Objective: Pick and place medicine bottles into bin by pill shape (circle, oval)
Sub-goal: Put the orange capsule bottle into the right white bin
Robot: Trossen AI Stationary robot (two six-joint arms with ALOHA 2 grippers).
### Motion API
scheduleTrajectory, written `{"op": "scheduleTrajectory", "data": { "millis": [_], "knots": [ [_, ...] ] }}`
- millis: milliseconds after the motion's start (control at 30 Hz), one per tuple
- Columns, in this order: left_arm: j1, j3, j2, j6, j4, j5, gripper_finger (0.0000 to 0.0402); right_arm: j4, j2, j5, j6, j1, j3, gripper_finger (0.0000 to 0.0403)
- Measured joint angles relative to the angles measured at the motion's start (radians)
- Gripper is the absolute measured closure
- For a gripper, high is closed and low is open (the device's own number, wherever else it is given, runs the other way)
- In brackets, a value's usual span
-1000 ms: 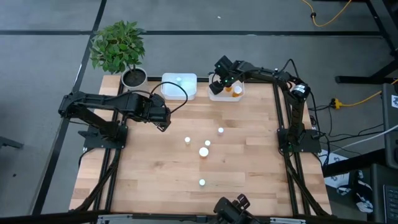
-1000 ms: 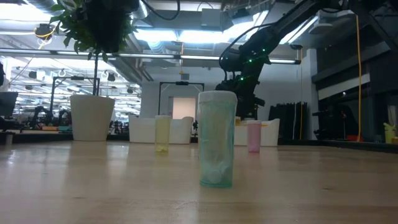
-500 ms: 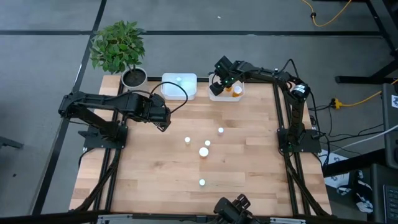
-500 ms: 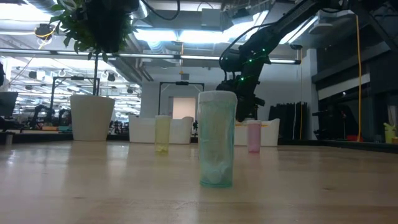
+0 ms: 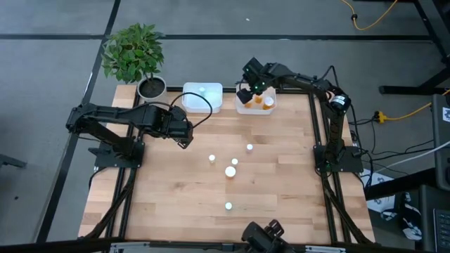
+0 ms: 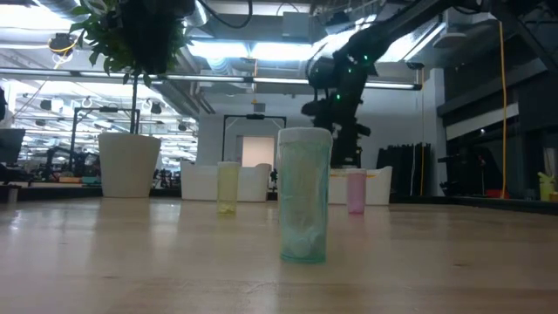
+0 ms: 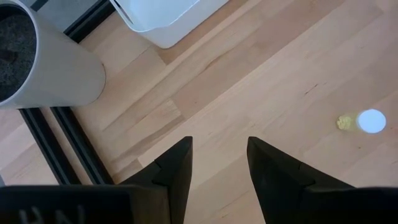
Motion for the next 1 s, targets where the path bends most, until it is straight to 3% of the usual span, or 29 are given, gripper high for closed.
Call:
{"op": "scheduleTrajectory", "data": {
  "millis": [200,367,533,733,1000],
  "knots": [
    [0.000,0.000,0.000,0.000,0.000,0.001,0.0255,-0.250,-0.024,-0.005,-0.009,0.072,0.133,0.0132],
    [0.000,0.000,0.000,0.000,0.000,0.010,0.0255,-0.416,-0.111,-0.007,-0.095,0.176,0.143,0.0132],
    [0.000,0.000,0.000,0.000,0.000,0.010,0.0255,-0.613,-0.211,-0.006,-0.078,0.265,0.143,0.0132],
    [0.000,0.000,0.000,0.000,0.000,0.011,0.0255,-0.616,-0.344,-0.006,-0.058,0.397,0.064,0.0132],
    [0.000,0.000,0.000,0.000,0.008,0.012,0.0255,-0.462,-0.481,-0.007,0.056,0.592,-0.171,0.0132]
  ]
}}
